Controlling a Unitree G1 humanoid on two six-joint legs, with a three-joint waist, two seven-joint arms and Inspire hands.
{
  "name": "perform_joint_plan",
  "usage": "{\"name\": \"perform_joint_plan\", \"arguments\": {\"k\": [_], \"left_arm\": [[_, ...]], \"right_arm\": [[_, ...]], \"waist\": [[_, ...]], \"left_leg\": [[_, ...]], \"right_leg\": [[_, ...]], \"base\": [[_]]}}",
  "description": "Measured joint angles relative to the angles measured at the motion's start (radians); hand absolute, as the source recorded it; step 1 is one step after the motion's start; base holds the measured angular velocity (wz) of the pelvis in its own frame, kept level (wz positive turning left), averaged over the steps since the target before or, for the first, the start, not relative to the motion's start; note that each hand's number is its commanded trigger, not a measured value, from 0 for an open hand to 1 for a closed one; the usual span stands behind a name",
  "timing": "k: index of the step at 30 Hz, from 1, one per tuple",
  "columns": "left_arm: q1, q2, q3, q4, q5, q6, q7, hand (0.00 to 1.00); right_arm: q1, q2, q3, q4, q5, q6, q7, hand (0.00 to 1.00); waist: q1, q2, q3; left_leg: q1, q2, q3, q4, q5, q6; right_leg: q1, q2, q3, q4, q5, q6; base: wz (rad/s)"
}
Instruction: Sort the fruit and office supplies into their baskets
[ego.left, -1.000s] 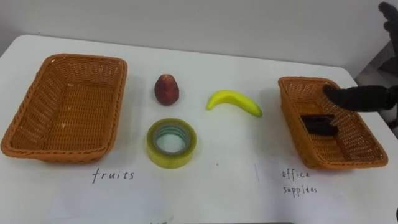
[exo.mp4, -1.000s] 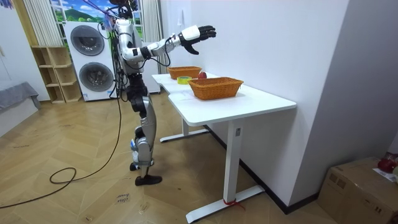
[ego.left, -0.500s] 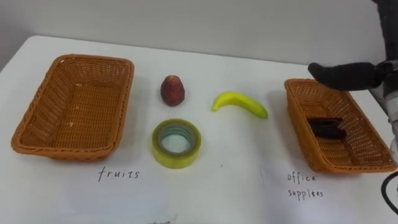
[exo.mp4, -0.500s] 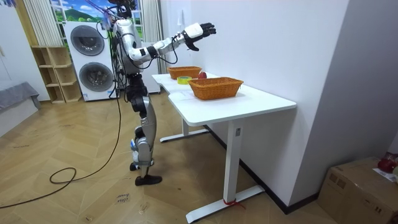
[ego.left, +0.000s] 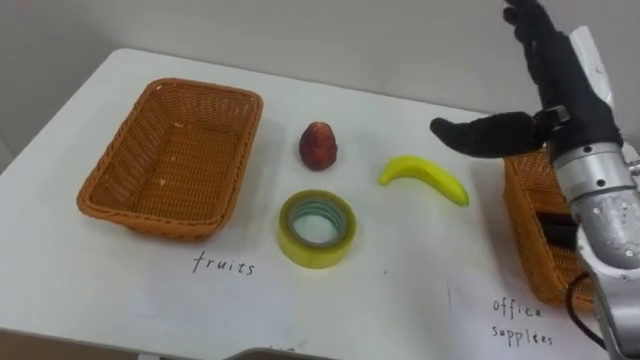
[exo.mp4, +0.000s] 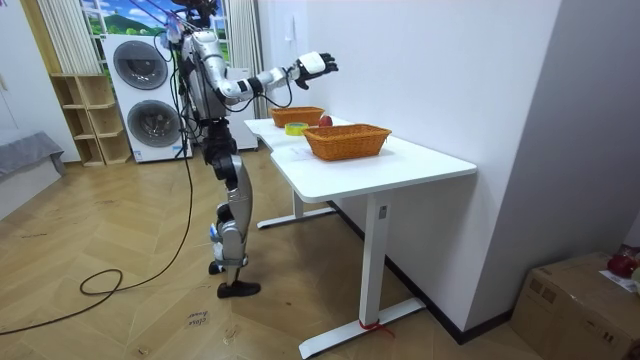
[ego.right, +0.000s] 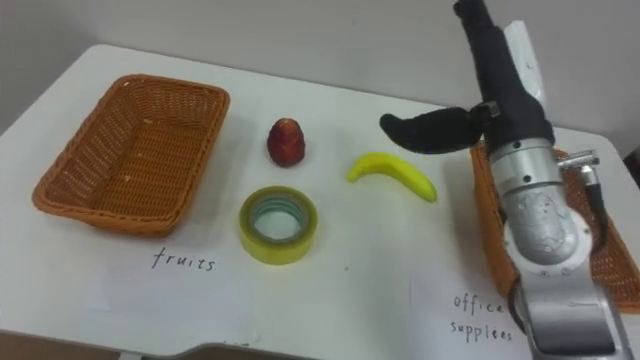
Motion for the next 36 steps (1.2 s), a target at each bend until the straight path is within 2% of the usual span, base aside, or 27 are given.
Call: {"name": "perform_joint_plan", "arguments": {"k": [4, 9, 14, 25, 36], "left_arm": [[-0.021, 0.0, -0.016, 0.0, 0.018, 0.0, 0.001, 0.0], [-0.023, -0.001, -0.037, -0.002, 0.017, -0.001, 0.007, 0.0], [-0.015, -0.003, -0.07, -0.012, 0.017, 0.0, 0.028, 0.0], [0.007, -0.002, -0.073, -0.05, 0.016, 0.003, 0.043, 0.0], [0.013, -0.002, -0.074, -0.056, 0.016, 0.008, 0.042, 0.0]], "right_arm": [[0.0, 0.006, 0.018, 0.025, 0.043, 0.0, 0.031, 0.0], [0.0, 0.006, 0.044, 0.03, 0.089, 0.0, 0.036, 0.0], [0.0, 0.009, 0.091, 0.051, 0.068, 0.0, 0.056, 0.0], [-0.002, 0.035, 0.116, 0.102, 0.054, -0.002, 0.025, 0.0], [-0.002, 0.059, 0.186, 0.14, 0.077, 0.001, 0.033, 0.0]], "waist": [[0.017, 0.001, 0.0046], [0.02, 0.009, 0.0099], [0.024, 0.006, 0.0075], [0.065, 0.005, 0.0054], [0.069, 0.013, 0.0044]], "left_leg": [[-0.003, 0.0, 0.001, -0.002, 0.0, 0.0], [-0.004, 0.0, 0.004, -0.01, 0.0, 0.0], [-0.009, 0.002, 0.013, -0.011, 0.0, 0.0], [-0.019, 0.001, 0.01, -0.007, 0.001, 0.0], [-0.034, 0.001, 0.01, 0.003, 0.001, 0.0]], "right_leg": [[0.001, 0.001, 0.001, -0.01, 0.0, 0.0], [-0.004, 0.002, 0.002, -0.012, 0.0, 0.0], [-0.016, 0.003, 0.007, -0.012, 0.0, 0.0], [-0.017, -0.002, 0.01, -0.029, 0.0, 0.0], [-0.021, -0.004, -0.007, -0.028, 0.002, -0.001]], "base": [[0.01], [-0.01], [-0.03], [-0.01], [0.02]]}}
